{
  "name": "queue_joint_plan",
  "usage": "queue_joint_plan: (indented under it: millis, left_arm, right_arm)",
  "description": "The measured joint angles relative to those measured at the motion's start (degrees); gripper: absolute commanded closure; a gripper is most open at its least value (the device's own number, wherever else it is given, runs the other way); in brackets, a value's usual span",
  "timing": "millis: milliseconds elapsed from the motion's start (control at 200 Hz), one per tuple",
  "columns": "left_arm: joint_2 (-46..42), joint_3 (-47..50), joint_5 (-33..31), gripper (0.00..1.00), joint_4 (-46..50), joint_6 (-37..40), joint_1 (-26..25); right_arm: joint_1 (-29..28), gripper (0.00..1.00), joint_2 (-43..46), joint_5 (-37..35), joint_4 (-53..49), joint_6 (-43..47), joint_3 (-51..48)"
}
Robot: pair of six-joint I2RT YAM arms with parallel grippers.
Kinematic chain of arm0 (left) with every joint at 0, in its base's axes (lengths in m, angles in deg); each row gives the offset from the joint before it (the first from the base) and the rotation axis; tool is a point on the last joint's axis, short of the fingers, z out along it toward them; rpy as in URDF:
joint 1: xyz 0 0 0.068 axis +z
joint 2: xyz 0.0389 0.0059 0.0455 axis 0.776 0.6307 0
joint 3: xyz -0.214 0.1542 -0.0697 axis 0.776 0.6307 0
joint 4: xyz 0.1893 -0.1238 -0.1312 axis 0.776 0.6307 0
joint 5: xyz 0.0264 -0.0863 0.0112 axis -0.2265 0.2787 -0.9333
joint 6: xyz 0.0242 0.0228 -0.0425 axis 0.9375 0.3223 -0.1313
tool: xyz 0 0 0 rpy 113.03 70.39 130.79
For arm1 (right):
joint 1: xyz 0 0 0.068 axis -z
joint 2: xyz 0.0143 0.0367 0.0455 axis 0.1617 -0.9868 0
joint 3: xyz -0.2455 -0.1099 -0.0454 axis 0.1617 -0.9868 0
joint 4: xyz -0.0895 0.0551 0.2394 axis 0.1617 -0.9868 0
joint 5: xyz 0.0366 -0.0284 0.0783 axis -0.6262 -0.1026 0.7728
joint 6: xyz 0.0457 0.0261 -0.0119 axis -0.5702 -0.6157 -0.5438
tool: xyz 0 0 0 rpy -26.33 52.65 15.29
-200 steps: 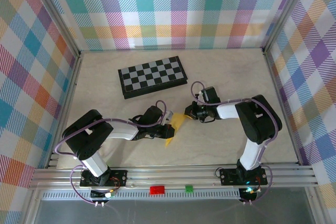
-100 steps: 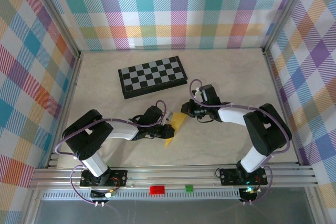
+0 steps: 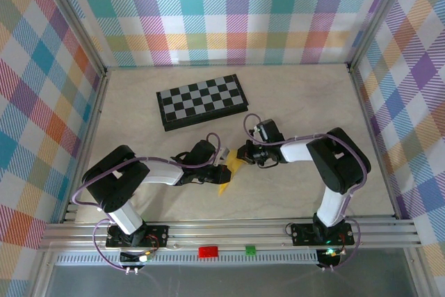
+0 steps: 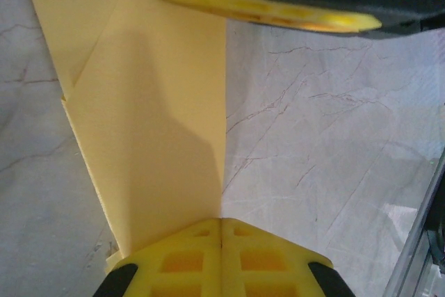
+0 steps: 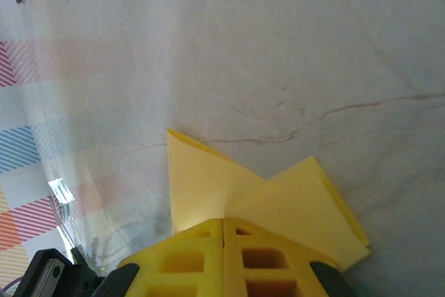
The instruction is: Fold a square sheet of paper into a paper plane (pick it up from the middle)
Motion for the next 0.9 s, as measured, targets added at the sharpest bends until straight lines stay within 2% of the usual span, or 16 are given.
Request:
queue_joint_plan:
  millis: [280, 630, 900]
  left_arm:
    - [0.0, -0.3, 0.0, 1.0, 0.6, 0.0, 0.0]
    - [0.0, -0.7, 0.2, 1.0, 1.4, 0.0, 0.0]
    - [0.0, -0.7, 0.2, 1.0, 1.4, 0.0, 0.0]
  right_arm:
    - [3.3, 0.93, 0.4, -0.4, -1.3, 1.2, 0.4]
    - [3.2, 0.92, 6.7, -1.2, -1.2, 0.8, -0.9]
    - [1.1, 0.92, 7.3, -0.8, -1.0, -0.2, -1.8]
